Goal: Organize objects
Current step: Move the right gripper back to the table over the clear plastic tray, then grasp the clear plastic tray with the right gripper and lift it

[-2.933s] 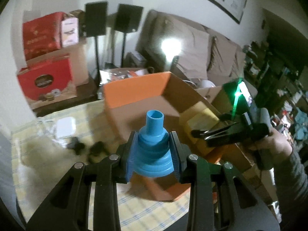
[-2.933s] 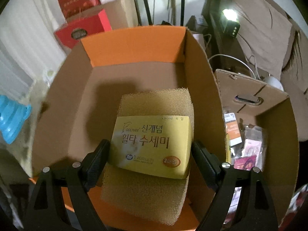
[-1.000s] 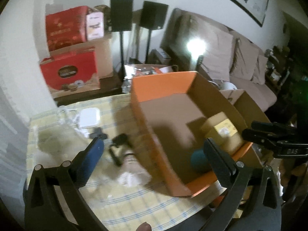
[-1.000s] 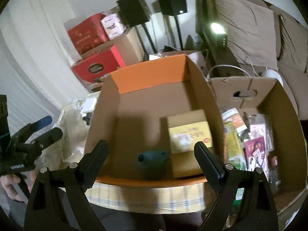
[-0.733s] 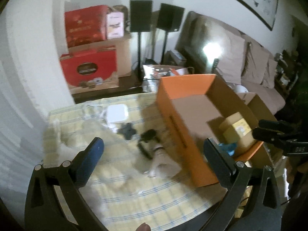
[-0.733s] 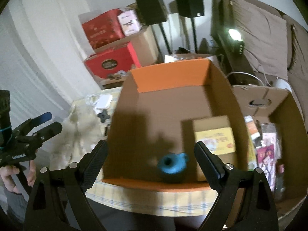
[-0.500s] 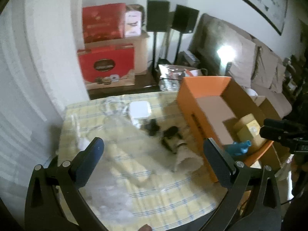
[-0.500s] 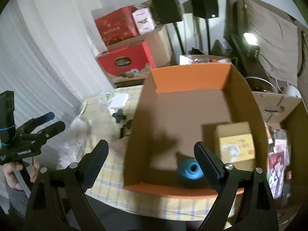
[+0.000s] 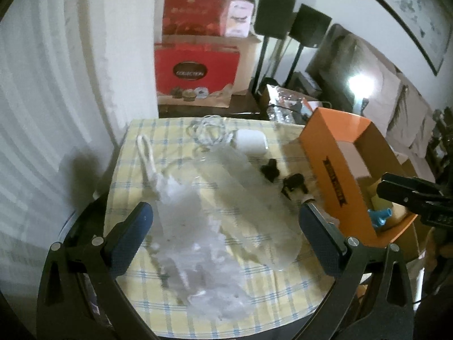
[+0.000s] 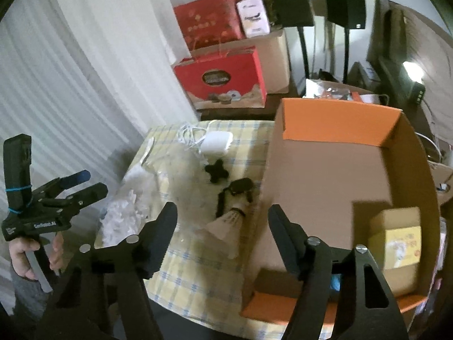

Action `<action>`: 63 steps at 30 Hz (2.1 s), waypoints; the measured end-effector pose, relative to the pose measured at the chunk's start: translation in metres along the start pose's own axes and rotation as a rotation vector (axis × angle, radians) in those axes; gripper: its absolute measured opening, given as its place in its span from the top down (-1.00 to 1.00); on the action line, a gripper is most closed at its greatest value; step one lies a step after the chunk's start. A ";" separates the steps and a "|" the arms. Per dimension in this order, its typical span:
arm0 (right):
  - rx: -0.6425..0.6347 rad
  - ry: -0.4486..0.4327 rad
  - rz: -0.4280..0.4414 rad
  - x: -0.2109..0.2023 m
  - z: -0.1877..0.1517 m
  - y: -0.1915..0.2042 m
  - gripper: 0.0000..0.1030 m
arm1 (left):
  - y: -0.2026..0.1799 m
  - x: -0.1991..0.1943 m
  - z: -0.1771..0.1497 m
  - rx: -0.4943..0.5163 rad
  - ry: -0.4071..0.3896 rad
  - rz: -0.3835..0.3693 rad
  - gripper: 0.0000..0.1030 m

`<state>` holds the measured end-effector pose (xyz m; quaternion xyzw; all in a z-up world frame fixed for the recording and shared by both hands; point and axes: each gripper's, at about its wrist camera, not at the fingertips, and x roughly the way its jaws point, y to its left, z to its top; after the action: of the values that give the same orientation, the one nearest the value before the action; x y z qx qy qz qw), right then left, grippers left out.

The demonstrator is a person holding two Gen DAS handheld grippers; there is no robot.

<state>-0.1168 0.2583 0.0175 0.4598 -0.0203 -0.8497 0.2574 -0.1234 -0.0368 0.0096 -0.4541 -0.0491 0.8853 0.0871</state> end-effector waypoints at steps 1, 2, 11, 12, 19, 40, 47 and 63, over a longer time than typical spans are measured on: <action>-0.006 0.003 -0.005 0.006 0.002 0.002 -0.33 | 0.003 0.001 0.001 -0.005 0.003 0.000 -0.99; -0.016 0.004 -0.010 0.010 0.003 0.004 -0.33 | 0.007 0.002 0.001 -0.012 0.007 0.001 -0.99; -0.043 0.049 -0.032 0.050 0.024 0.015 -0.20 | 0.009 0.019 -0.007 -0.008 0.044 -0.057 -0.79; -0.045 0.056 -0.034 0.055 0.026 0.016 -0.14 | 0.007 0.022 -0.008 -0.007 0.053 -0.069 -0.76; -0.039 0.104 -0.050 0.092 0.037 0.020 0.04 | -0.006 0.045 -0.016 0.008 0.120 -0.134 -0.32; -0.136 0.179 0.057 0.108 0.004 0.063 0.07 | 0.021 0.067 -0.033 -0.072 0.178 -0.131 -0.04; -0.216 0.217 0.046 0.125 -0.011 0.087 0.06 | 0.036 0.065 -0.035 -0.138 0.173 -0.155 -0.05; -0.308 0.244 -0.007 0.138 -0.032 0.105 -0.19 | 0.038 0.069 -0.034 -0.175 0.174 -0.179 -0.05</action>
<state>-0.1093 0.1108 -0.0787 0.5146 0.1427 -0.7817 0.3220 -0.1389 -0.0603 -0.0715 -0.5287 -0.1586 0.8238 0.1295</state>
